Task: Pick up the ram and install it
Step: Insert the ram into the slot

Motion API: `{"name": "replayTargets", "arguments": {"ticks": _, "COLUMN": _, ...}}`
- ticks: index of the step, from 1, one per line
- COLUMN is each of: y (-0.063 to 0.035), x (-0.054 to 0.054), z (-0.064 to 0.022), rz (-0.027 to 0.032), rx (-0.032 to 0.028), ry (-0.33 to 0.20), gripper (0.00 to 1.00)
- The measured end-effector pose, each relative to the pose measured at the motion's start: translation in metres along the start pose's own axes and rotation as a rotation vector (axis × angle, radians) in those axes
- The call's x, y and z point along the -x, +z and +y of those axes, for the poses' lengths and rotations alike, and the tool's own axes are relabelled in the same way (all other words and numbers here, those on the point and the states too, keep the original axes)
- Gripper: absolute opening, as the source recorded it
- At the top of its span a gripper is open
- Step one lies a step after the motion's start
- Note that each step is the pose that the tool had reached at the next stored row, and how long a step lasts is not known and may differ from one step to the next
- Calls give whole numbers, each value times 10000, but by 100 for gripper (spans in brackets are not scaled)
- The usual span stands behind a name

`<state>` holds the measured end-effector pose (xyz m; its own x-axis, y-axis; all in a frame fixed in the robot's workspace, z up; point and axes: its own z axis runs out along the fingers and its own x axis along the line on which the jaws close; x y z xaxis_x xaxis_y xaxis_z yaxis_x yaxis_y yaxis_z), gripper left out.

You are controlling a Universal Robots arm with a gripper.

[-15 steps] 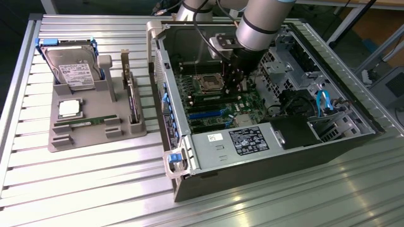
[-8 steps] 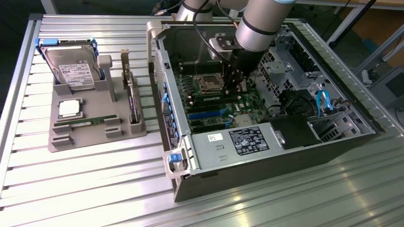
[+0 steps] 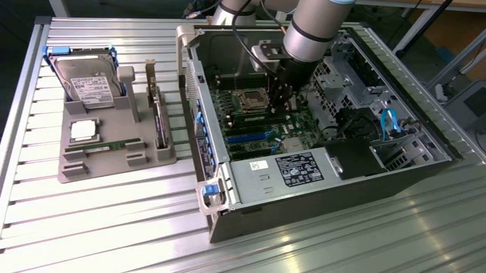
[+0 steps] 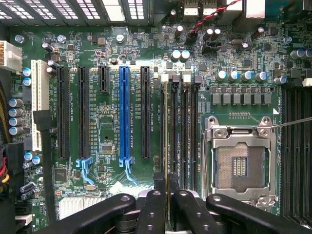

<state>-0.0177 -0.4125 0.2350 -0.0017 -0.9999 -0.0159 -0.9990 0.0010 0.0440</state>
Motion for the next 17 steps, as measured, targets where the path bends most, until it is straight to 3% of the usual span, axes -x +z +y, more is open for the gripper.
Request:
{"name": "replayTargets", "arguments": {"ticks": 6, "y": -22, "x": 0, "z": -3, "rz": 3, "rx": 57, "ry": -1, "gripper": 13}}
{"name": "replayTargets", "arguments": {"ticks": 8, "y": -38, "x": 0, "z": -11, "rz": 7, "rx": 121, "ry": 1, "gripper": 13}}
{"name": "replayTargets", "arguments": {"ticks": 17, "y": -28, "x": 0, "z": -24, "rz": 5, "rx": 130, "ry": 1, "gripper": 13}}
